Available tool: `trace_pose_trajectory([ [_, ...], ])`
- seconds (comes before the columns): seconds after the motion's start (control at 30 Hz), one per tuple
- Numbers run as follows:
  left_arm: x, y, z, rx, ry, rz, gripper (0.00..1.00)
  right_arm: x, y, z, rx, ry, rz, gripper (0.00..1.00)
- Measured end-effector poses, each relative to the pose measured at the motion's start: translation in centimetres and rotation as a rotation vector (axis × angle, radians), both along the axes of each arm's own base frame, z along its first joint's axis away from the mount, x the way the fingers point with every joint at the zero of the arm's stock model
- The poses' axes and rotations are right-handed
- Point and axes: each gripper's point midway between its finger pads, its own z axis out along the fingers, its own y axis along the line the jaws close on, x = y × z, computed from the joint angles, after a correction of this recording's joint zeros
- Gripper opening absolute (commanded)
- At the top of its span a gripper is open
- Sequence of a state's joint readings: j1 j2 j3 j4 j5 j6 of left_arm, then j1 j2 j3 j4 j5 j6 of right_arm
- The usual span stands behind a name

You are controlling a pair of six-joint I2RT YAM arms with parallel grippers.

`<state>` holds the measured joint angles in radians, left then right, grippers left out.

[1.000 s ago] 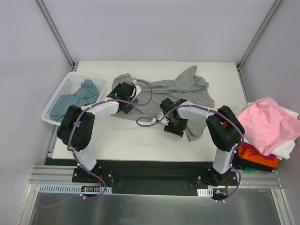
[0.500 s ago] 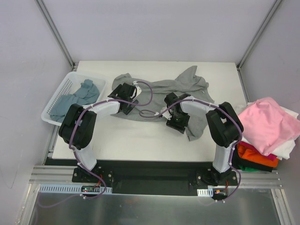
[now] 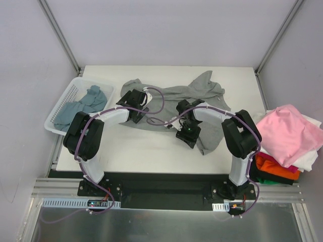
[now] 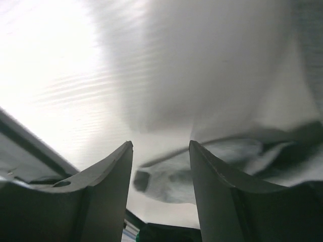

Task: Fold and stack the t-shirts
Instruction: Flatten out the tshirt

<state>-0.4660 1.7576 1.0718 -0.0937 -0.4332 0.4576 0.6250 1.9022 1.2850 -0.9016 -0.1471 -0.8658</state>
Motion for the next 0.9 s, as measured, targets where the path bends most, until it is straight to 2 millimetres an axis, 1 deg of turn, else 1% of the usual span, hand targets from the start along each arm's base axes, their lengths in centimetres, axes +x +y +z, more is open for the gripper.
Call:
trace_pose_trajectory([
  [0.07,0.0,0.1,0.0,0.004,-0.002,0.003,0.99,-1.3,0.7,0.4,0.02,0.024,0.026,0.52],
  [0.13,0.1,0.2,0.1,0.012,-0.004,0.006,0.99,-3.0,1.1,1.2,0.035,0.05,0.055,0.52],
  [0.23,0.2,0.3,0.2,0.018,-0.008,0.01,0.99,-4.6,1.2,2.4,0.053,0.066,0.079,0.52],
  [0.33,0.6,0.1,0.4,0.016,-0.016,0.009,0.99,-5.5,0.7,3.5,0.062,0.066,0.083,0.52],
  [0.43,0.9,-0.1,0.8,0.011,-0.025,0.009,0.99,-5.9,0.1,3.9,0.058,0.063,0.083,0.52],
  [0.57,1.1,-0.1,0.8,0.01,-0.028,0.009,0.99,-5.8,-0.3,3.8,0.044,0.062,0.086,0.53],
  [0.67,1.0,-0.1,0.7,0.011,-0.025,0.009,0.99,-5.5,-0.5,3.2,0.023,0.068,0.08,0.54],
  [0.8,1.0,-0.1,0.6,0.011,-0.024,0.009,0.99,-4.1,-0.4,1.8,0.003,0.05,0.068,0.59],
  [0.9,1.0,-0.1,0.6,0.012,-0.023,0.009,0.99,-2.7,-0.3,1.2,0.001,0.025,0.052,0.59],
])
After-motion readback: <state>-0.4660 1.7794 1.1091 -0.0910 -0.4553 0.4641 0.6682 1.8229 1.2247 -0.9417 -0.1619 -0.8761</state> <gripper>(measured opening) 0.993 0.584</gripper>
